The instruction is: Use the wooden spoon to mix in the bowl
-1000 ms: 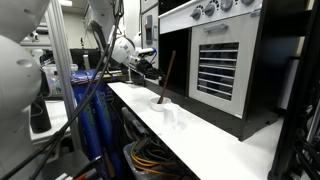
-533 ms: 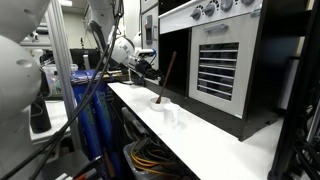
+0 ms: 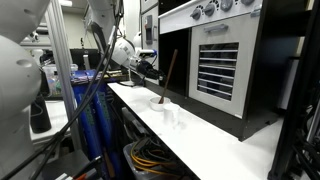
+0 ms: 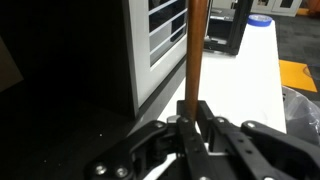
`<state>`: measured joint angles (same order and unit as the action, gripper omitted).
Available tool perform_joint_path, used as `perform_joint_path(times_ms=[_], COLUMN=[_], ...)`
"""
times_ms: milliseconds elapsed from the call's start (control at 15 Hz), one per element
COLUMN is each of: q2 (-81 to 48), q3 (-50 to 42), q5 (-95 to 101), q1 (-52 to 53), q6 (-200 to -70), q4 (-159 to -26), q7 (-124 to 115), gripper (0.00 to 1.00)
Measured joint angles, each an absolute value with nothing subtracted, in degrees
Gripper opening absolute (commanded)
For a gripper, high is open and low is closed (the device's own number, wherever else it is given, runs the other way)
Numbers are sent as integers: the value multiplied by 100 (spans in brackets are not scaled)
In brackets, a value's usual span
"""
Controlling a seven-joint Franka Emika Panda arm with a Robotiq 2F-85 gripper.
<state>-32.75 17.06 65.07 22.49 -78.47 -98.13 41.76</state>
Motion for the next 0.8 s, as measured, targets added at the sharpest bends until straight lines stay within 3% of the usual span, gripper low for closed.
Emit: perform_joint_path(times_ms=[800], q2=[-3275], q3=[1721], q5=[6998], q1=[2266], q6=[-7807], q4=[-9900], q7=[3662], gripper=[3])
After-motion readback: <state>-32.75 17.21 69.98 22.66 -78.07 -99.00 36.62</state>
